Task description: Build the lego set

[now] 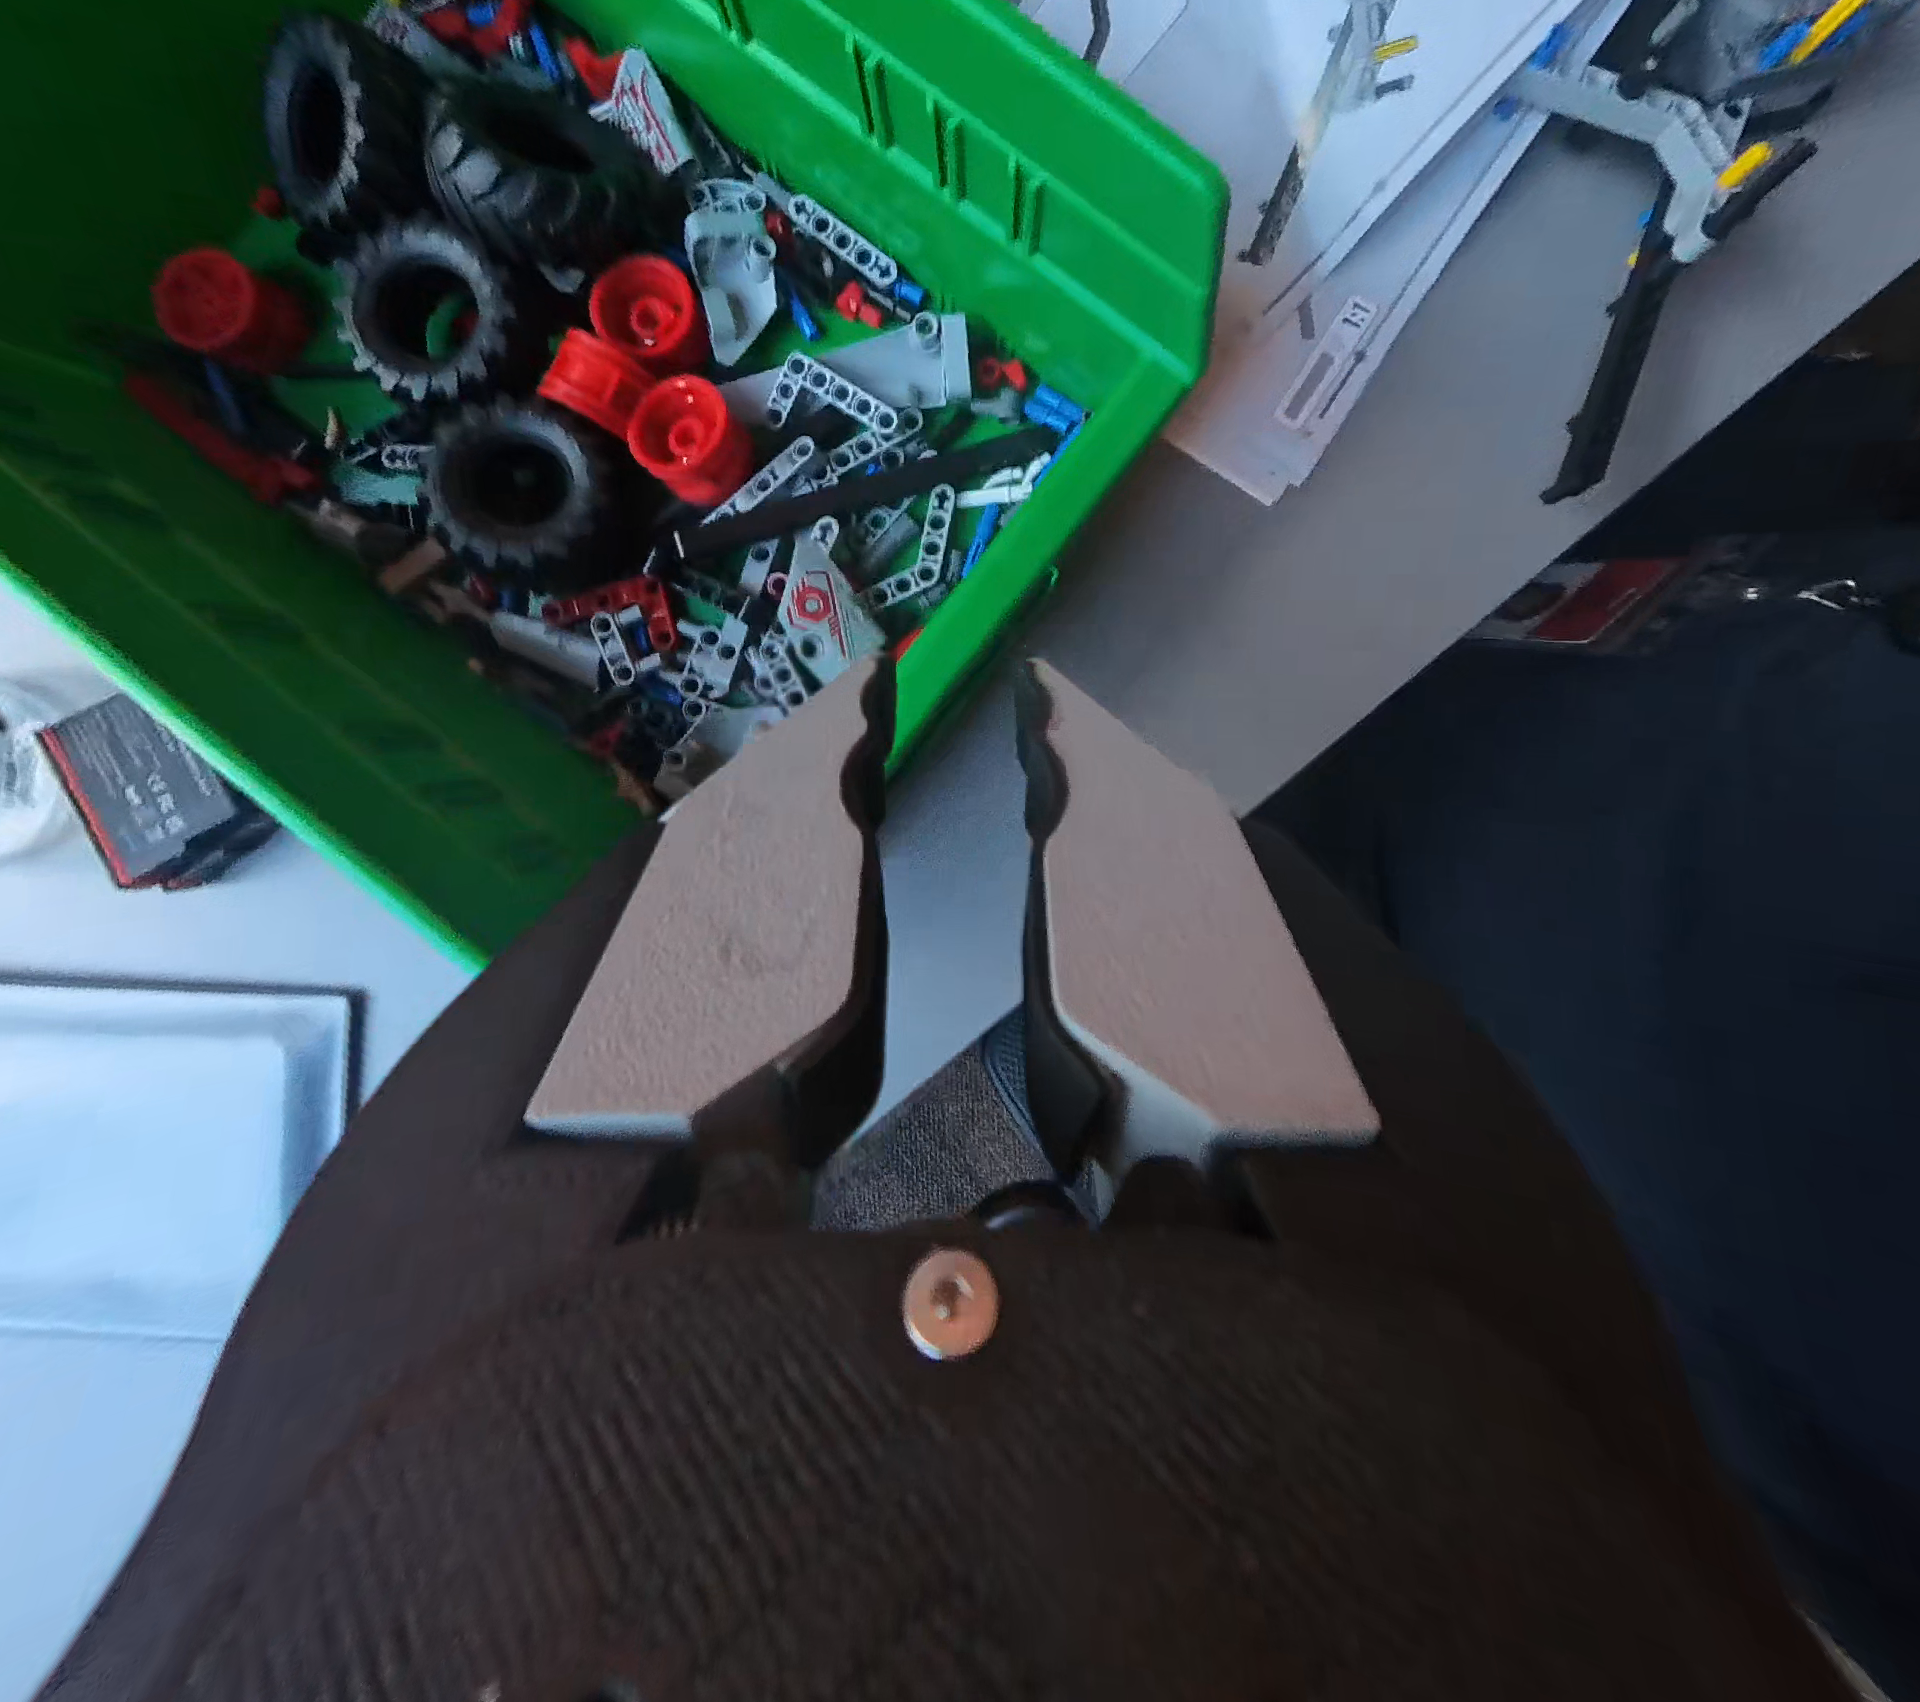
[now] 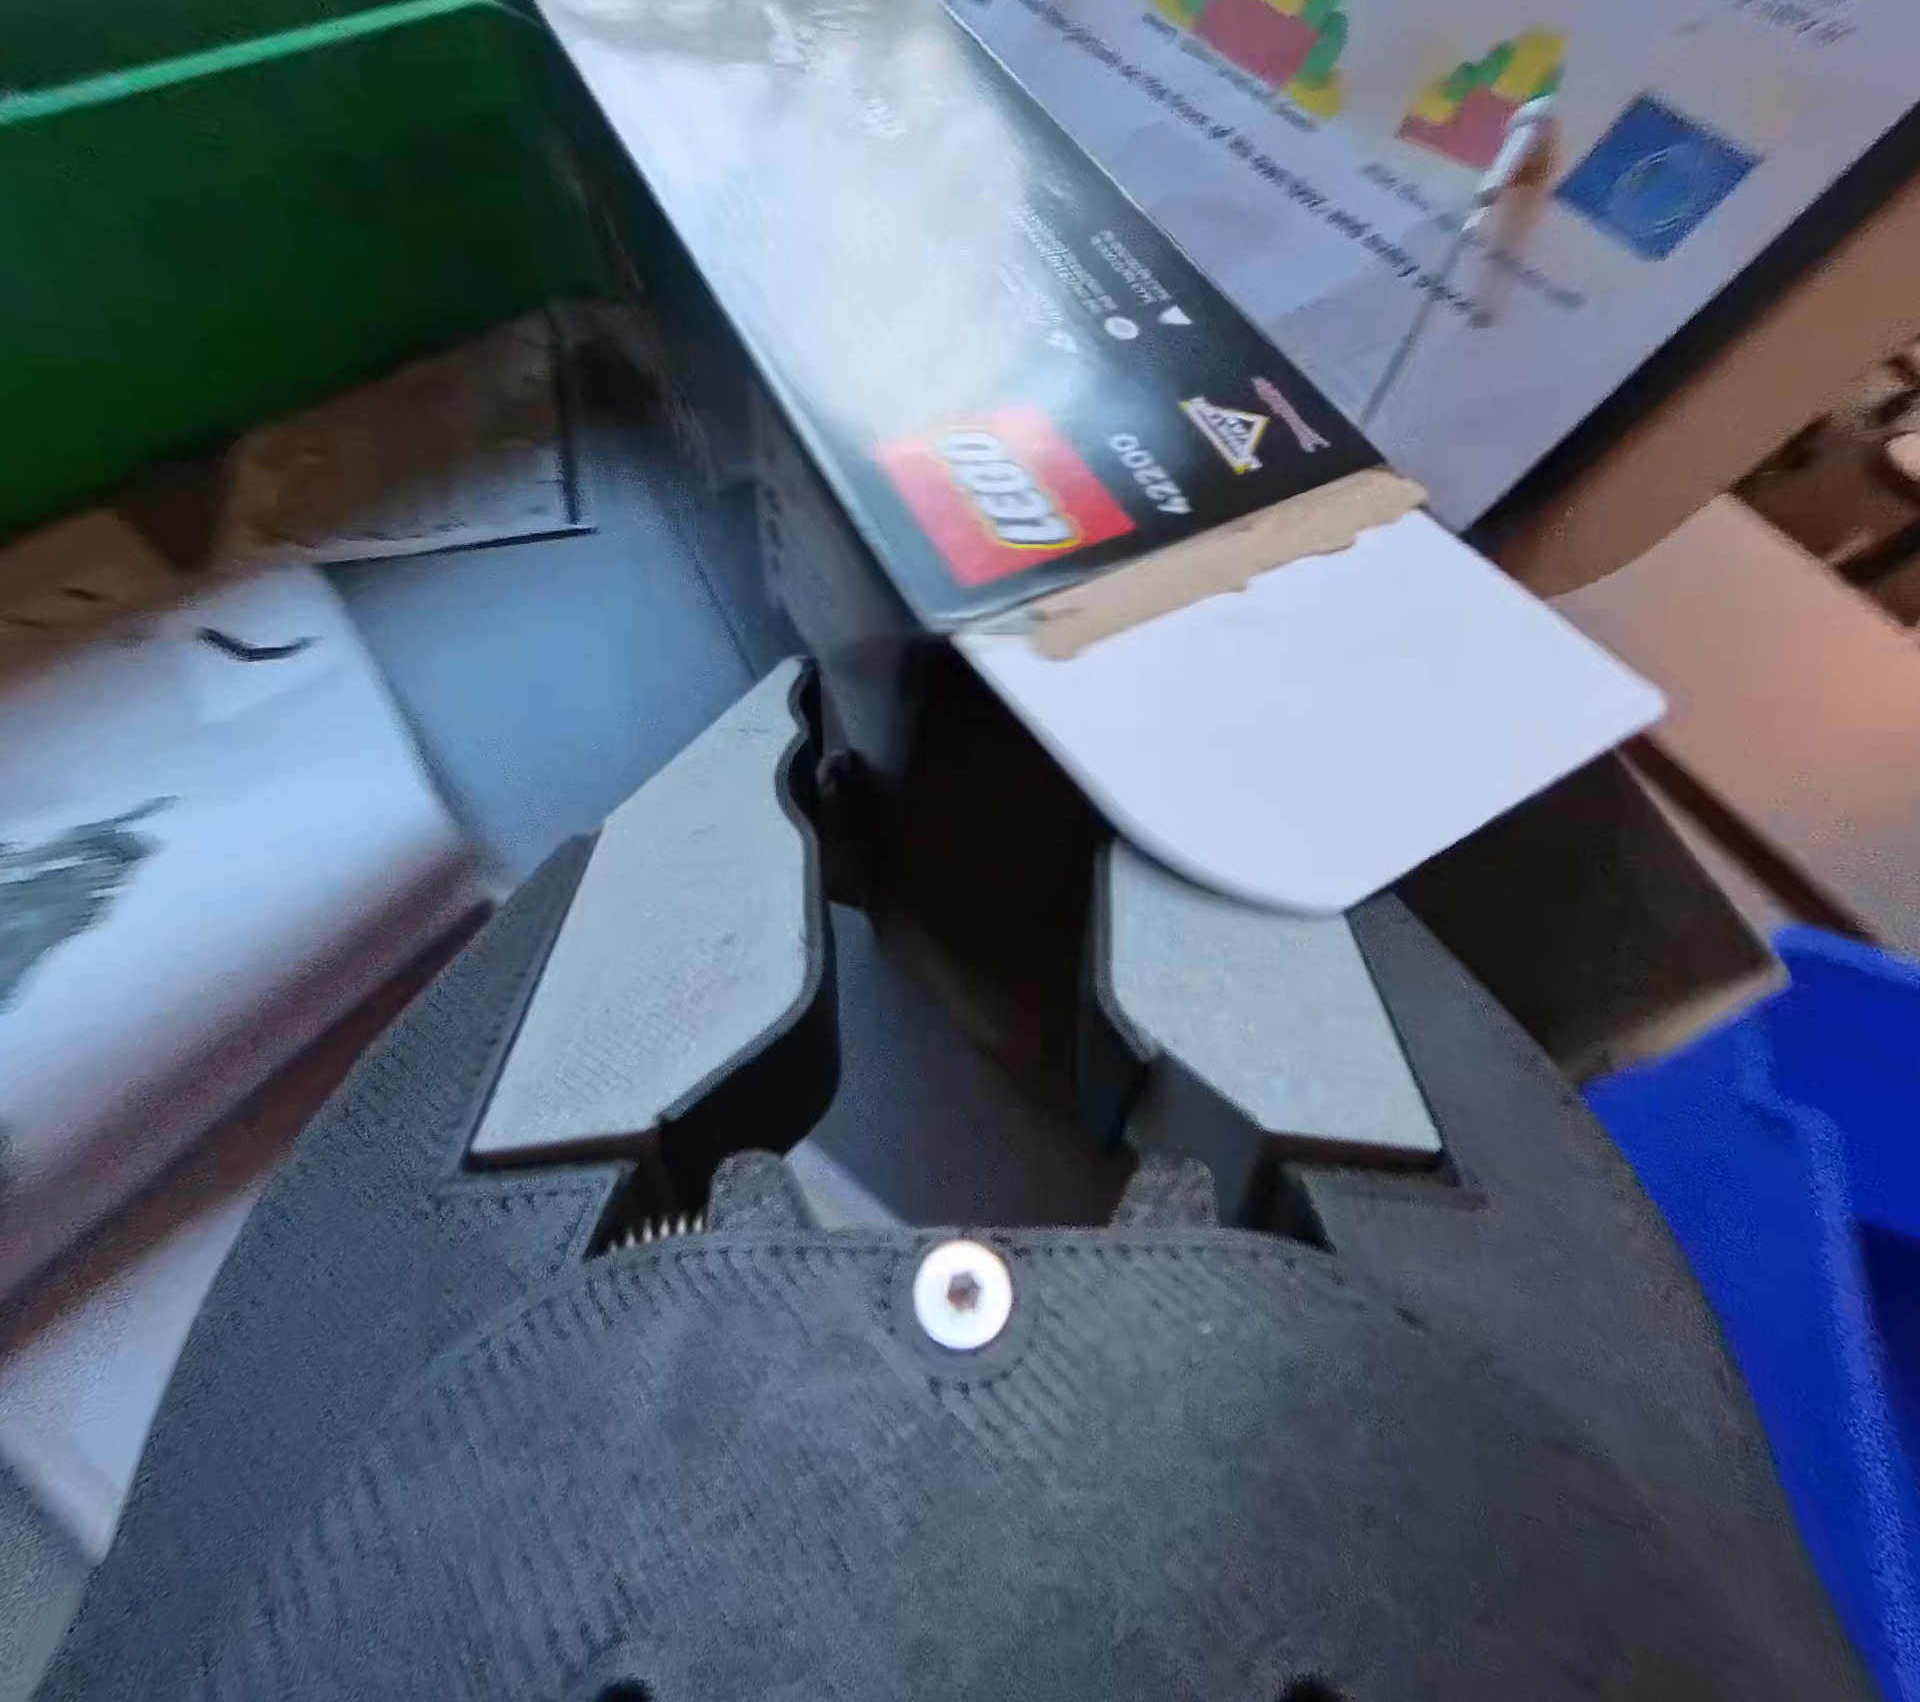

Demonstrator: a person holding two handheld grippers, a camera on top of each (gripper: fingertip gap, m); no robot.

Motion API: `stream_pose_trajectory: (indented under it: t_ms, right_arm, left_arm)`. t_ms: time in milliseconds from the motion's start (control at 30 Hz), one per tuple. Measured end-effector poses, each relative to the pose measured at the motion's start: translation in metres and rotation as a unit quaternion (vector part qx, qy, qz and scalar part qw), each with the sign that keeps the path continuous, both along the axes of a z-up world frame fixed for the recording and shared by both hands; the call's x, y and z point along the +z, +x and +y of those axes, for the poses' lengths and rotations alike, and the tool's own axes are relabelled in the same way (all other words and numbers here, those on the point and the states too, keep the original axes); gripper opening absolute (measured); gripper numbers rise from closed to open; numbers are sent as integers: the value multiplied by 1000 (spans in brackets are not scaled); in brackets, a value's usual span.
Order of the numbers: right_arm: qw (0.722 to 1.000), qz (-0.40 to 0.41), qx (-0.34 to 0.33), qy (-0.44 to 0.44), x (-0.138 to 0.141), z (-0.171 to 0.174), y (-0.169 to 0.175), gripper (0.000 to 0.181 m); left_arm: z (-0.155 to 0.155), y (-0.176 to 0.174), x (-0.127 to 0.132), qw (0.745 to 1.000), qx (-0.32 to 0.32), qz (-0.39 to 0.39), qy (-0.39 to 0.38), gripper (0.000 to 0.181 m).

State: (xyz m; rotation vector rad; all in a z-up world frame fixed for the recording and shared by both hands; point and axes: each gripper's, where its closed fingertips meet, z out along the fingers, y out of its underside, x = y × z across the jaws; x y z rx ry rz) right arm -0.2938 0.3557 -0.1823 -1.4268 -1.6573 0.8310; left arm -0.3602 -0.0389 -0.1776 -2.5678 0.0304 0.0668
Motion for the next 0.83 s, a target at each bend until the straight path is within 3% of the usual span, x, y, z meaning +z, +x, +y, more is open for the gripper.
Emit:
stream_pose_trajectory:
  t_ms: [133, 467, 667, 833]
  right_arm:
    - [998, -33, -19, 58, -6, 25, -9, 49]
    - [999, 38, 19, -20, 9, 2, 38, 49]
    - [964, 36, 225, -135, -1, -81, 76, 41]
    - [947, -65, 300, -90, -47, -130, 84, 43]
  left_arm:
    - [-1, 10, 4, 1000, 4, -12, 7, 22]
    - [47, 67, -13, 997, -77, -17, 1, 31]
    - [93, 110, -12, 988, -155, -11, -8, 33]
    - [119, 129, -42, 978, -186, 11, -91, 24]
